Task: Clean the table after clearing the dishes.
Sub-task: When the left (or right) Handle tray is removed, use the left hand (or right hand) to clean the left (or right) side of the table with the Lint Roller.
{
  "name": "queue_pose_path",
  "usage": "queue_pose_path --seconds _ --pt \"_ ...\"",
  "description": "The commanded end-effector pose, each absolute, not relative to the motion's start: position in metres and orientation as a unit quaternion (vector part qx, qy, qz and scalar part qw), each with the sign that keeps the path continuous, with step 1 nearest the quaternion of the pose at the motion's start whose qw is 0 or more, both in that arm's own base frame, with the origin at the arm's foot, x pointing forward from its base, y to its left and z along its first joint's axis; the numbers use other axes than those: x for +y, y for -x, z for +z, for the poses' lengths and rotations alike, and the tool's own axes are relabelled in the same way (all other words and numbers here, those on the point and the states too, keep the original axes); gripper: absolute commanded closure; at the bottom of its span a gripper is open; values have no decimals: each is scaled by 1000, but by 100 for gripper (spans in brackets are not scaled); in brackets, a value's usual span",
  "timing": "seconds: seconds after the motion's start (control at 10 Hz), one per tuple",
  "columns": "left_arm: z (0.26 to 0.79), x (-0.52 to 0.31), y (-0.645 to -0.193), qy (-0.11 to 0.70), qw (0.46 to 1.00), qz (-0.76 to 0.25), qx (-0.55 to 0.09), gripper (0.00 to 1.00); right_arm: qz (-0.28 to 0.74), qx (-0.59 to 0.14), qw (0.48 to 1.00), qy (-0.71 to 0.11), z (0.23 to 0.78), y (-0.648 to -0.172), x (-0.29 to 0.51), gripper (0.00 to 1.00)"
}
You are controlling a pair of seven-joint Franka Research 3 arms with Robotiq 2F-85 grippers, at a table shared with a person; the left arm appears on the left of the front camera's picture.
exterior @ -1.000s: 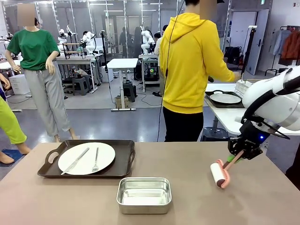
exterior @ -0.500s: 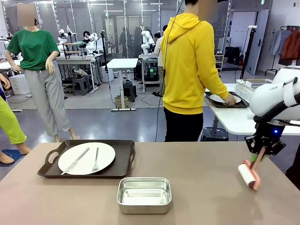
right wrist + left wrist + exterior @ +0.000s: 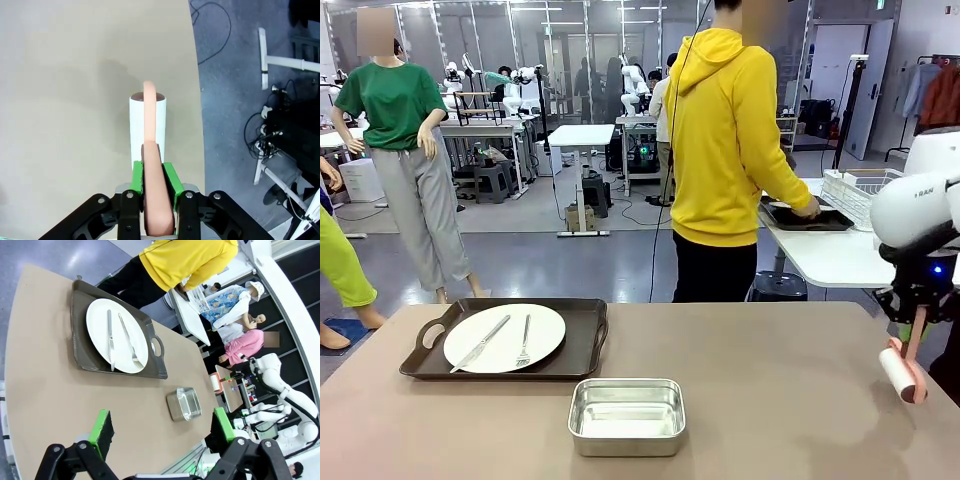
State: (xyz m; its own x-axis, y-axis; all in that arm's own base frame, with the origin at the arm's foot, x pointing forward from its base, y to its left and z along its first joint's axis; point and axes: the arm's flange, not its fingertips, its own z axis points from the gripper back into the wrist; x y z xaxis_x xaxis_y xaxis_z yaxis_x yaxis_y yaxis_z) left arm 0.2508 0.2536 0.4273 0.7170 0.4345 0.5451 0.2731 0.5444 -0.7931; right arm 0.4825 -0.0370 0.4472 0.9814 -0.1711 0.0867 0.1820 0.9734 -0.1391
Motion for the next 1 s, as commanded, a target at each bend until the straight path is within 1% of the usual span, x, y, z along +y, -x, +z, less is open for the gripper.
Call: queue_pose_path --seconds 0.0,0.2,0.4,0.5,0.6,0.9 --pt "428 255 -250 478 793 45 -375 0 -59 -69 994 60 471 -471 -5 78" --pt "428 255 -250 478 793 45 -375 0 -48 -92 991 87 492 -461 14 78" --pt "428 255 -250 478 793 45 -375 0 -36 -103 990 89 501 -451 29 78" --pt "428 255 -250 478 793 45 -375 0 -28 -93 992 82 498 -450 35 78" --pt "428 255 -250 478 793 45 -375 0 -30 -100 992 77 506 -459 28 78" --pt "428 255 -250 478 793 45 -375 0 -30 -100 992 77 506 -459 28 78"
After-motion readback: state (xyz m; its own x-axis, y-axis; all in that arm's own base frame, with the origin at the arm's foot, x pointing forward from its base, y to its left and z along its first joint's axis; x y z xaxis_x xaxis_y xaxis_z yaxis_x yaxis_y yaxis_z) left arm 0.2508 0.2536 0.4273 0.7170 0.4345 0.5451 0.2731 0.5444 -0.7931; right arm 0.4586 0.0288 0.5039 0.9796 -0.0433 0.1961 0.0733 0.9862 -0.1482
